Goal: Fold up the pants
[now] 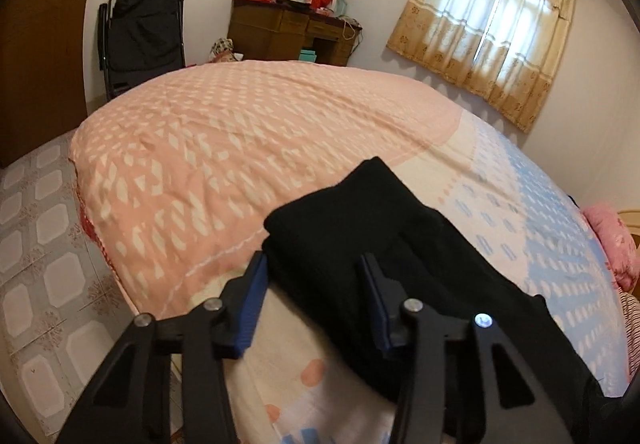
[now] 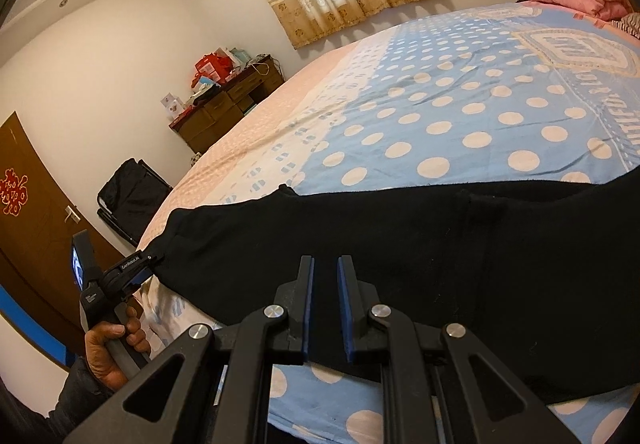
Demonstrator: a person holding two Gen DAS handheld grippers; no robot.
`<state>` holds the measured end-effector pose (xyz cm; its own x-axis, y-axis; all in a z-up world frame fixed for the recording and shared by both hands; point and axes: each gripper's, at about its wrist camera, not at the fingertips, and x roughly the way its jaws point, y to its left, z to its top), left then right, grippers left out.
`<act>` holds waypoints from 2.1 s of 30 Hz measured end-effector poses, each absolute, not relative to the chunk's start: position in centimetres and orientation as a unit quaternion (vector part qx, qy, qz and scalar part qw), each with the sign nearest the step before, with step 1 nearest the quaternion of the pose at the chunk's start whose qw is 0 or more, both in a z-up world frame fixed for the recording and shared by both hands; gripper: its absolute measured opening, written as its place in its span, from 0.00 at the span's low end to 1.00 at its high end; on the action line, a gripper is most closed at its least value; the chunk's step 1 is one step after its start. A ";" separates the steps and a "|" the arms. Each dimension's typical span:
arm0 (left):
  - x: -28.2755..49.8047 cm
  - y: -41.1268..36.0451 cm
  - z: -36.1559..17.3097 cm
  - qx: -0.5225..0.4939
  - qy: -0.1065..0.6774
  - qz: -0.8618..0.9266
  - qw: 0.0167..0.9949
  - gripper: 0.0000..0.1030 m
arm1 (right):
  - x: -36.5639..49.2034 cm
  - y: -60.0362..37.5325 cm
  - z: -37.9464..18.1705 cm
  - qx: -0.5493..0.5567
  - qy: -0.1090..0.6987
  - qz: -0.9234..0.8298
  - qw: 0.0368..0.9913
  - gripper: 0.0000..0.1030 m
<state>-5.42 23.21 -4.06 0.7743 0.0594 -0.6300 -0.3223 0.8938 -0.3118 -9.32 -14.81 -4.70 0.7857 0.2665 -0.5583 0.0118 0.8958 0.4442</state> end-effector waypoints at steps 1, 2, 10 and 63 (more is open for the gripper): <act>-5.4 23.2 -4.0 -0.209 0.320 0.101 0.919 0.41 | -9.3 -14.9 -4.7 0.221 0.319 0.069 0.919 0.12; -5.3 23.2 -4.0 -0.211 0.320 0.098 0.918 0.33 | -9.4 -15.0 -4.7 0.225 0.318 0.069 0.918 0.12; -5.0 22.4 -4.0 -0.202 0.319 0.100 0.921 0.24 | -10.0 -15.6 -4.7 0.237 0.313 0.063 0.918 0.12; -15.5 -5.0 1.1 0.128 0.223 -0.340 0.905 0.97 | -18.8 -25.7 -4.2 0.345 0.261 -0.075 0.899 0.12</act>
